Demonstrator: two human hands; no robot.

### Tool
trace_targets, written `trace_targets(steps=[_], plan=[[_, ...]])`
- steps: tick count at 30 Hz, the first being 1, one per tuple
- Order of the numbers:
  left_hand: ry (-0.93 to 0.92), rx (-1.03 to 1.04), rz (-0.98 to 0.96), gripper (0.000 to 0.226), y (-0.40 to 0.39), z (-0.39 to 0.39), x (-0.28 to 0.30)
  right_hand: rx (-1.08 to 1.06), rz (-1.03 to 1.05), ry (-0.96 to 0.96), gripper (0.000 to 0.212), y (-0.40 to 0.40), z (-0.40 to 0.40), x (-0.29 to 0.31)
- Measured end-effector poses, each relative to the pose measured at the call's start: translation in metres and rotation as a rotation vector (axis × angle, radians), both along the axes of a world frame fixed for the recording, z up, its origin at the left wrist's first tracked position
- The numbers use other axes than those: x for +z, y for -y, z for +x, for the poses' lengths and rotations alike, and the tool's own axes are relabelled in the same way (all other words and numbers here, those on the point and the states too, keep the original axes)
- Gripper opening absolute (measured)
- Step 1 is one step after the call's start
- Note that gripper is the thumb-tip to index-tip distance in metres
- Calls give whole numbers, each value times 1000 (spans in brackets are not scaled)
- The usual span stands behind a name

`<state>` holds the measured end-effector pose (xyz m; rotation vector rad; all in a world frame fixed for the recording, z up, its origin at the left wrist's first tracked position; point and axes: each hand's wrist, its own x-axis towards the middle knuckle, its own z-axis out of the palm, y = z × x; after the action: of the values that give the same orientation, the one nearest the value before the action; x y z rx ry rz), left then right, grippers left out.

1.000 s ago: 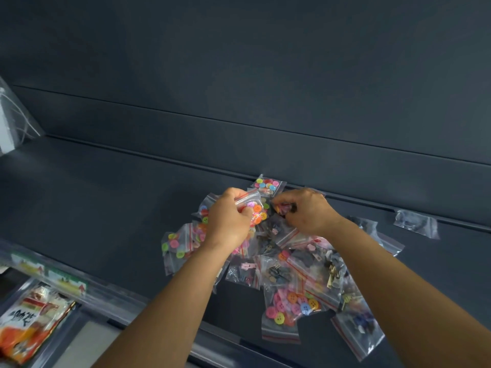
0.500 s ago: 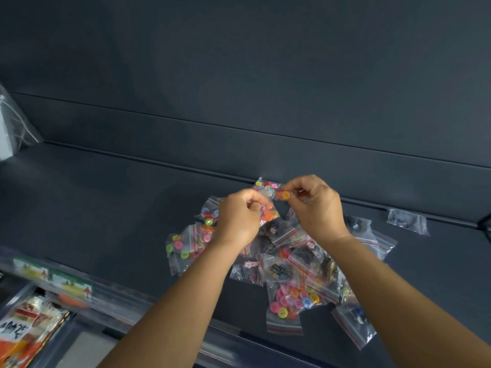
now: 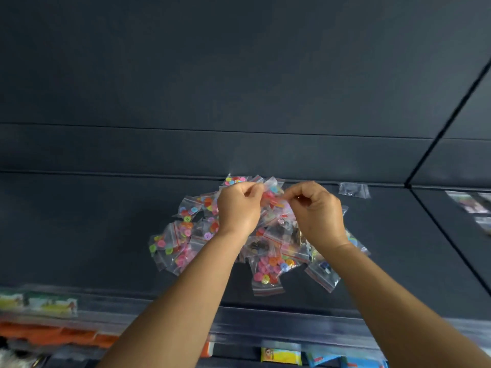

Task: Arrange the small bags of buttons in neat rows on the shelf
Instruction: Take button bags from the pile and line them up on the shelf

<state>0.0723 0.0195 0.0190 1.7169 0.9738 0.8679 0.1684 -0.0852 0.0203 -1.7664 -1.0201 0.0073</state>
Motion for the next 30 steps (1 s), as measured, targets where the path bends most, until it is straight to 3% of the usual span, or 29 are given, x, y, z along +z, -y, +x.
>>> trace_targets(steps=[3,7,11,15,21,30], plan=[[34,-39,-38,25,7,1,1,-82,15,-225,24,17,-3,7],[42,-105,-47,19,24,3,4,-30,-46,-490,10,31,-6,17],[5,-147,67,21,39,5,9,36,-137,-610,25,41,-5,16],[-7,-168,103,21,51,14,11,-21,-178,-554,3,59,1,18],[-71,-381,30,20,88,42,11,-156,-22,-569,15,95,27,21],[-106,-477,44,15,187,114,16,-213,106,-584,15,199,88,24]])
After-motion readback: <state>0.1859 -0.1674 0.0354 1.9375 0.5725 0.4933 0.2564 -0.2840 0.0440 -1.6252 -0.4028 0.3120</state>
